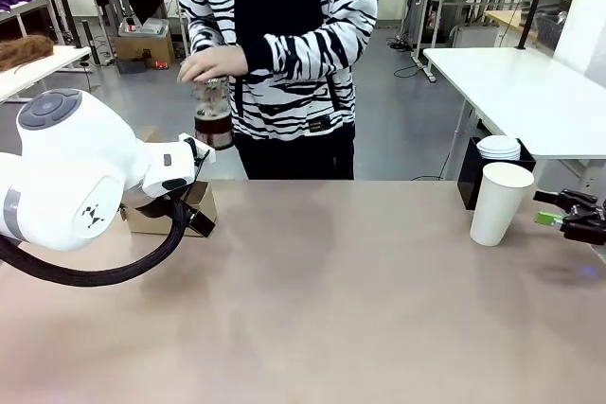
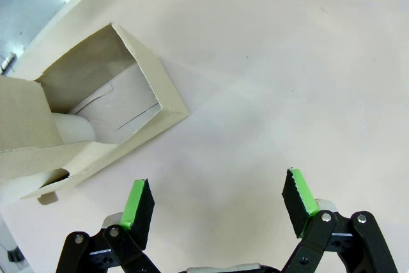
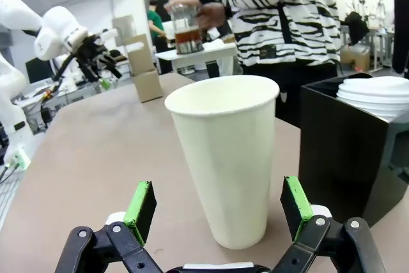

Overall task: Pour a drink into a cup and package it in a carrier.
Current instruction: Pick up the 600 ml Paper Cup and place it in the middle top area of the table.

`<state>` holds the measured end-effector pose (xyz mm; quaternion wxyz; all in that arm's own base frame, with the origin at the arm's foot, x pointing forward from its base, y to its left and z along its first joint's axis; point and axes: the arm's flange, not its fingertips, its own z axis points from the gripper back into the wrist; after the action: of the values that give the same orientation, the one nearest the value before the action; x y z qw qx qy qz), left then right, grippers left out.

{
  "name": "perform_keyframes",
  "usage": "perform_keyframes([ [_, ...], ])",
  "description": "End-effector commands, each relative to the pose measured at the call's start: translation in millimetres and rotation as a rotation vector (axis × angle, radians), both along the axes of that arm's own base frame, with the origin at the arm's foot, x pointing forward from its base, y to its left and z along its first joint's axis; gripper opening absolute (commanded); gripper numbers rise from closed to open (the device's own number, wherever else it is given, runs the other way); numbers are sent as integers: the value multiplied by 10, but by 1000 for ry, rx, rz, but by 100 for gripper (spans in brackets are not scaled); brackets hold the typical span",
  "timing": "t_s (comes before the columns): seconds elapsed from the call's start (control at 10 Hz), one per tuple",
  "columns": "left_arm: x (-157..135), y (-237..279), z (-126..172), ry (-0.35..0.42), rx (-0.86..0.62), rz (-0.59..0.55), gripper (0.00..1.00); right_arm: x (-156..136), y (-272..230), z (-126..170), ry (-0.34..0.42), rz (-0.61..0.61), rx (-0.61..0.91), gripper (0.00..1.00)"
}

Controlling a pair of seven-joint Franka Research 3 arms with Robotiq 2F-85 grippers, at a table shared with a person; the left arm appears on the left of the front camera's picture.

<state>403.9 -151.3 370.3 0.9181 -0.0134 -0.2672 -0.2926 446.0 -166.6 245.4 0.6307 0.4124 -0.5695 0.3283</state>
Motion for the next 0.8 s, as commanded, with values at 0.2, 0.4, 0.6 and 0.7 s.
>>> perform_keyframes([
  [0.2,-2,0,2,0,-1,0,100,133,258,-95,-45,-97,-36,100],
  [0.4,-2,0,2,0,-1,0,100,187,363,-121,-66,-69,-27,100],
  [0.6,-2,0,2,0,-1,0,100,222,448,-110,-64,-42,-23,100],
  [0.7,-2,0,2,0,-1,0,100,262,499,-114,-58,-32,-16,100],
])
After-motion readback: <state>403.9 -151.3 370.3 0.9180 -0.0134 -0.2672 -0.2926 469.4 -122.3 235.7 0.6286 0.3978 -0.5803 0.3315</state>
